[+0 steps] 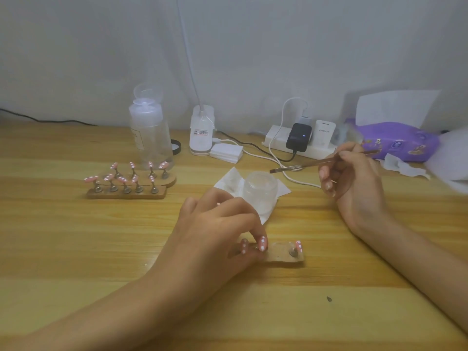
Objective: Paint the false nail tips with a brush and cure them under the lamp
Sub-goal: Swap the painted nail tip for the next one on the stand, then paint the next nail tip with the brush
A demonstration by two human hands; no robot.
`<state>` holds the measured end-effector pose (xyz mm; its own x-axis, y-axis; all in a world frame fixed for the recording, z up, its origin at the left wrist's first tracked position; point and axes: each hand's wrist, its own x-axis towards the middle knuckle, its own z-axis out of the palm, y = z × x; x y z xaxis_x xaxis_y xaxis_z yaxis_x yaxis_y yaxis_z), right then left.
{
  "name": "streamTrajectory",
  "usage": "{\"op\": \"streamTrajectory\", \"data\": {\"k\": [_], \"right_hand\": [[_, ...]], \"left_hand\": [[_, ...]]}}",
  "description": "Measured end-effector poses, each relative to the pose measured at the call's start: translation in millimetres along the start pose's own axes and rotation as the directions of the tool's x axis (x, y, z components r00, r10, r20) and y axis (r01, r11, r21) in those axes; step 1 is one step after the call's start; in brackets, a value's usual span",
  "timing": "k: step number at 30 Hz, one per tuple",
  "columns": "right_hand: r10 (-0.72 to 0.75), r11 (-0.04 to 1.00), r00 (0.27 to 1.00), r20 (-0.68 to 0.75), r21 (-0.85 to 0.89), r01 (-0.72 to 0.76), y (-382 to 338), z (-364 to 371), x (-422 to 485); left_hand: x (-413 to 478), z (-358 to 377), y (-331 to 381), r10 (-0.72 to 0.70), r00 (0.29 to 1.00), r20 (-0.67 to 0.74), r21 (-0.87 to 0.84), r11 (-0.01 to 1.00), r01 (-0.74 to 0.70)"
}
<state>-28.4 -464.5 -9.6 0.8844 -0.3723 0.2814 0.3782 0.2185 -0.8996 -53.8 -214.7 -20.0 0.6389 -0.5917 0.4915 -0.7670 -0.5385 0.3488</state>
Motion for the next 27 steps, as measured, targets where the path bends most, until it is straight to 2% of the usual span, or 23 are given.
{"op": "streamTrajectory", "data": {"k": [3,6,8,15,17,21,23,25,27], "right_hand": [[0.003,1.0,1.0,0.021,-0.016,-0.003,0,0,-2],[0.006,0.999,1.0,0.028,-0.033,-0.006,-1,1,-2],[0.006,0.999,1.0,0.03,-0.04,-0.005,-1,1,-2],[0.0,0.998,0.999,0.039,-0.057,0.002,0,0,-3],[0.001,0.999,0.999,0.036,-0.049,0.001,-1,0,-3],[-0.01,1.0,0.997,0.072,-0.022,0.011,-2,0,-3],[-0.02,0.999,0.991,0.131,-0.036,0.025,-4,1,-3],[-0.022,0.995,0.983,0.18,-0.088,0.039,-6,4,-3],[-0.04,0.977,0.973,0.229,-0.194,0.086,-10,7,-4]], "left_hand": [[0,1,-2,-0.012,1.0,0.027,-0.049,0.999,0.013],[0,1,-4,-0.092,0.989,0.112,-0.269,0.956,0.12],[0,1,-6,-0.119,0.983,0.14,-0.322,0.933,0.159],[0,1,-5,-0.043,0.994,0.103,-0.265,0.962,0.069],[-1,1,-4,-0.024,0.998,0.063,-0.227,0.973,0.038],[-2,-2,4,0.103,0.992,-0.067,-0.097,0.989,-0.109],[2,-12,6,0.126,0.983,-0.136,-0.24,0.958,-0.156],[8,-26,3,0.095,0.981,-0.17,-0.45,0.878,-0.163],[14,-36,-4,-0.012,0.99,-0.138,-0.612,0.788,-0.075]]}}
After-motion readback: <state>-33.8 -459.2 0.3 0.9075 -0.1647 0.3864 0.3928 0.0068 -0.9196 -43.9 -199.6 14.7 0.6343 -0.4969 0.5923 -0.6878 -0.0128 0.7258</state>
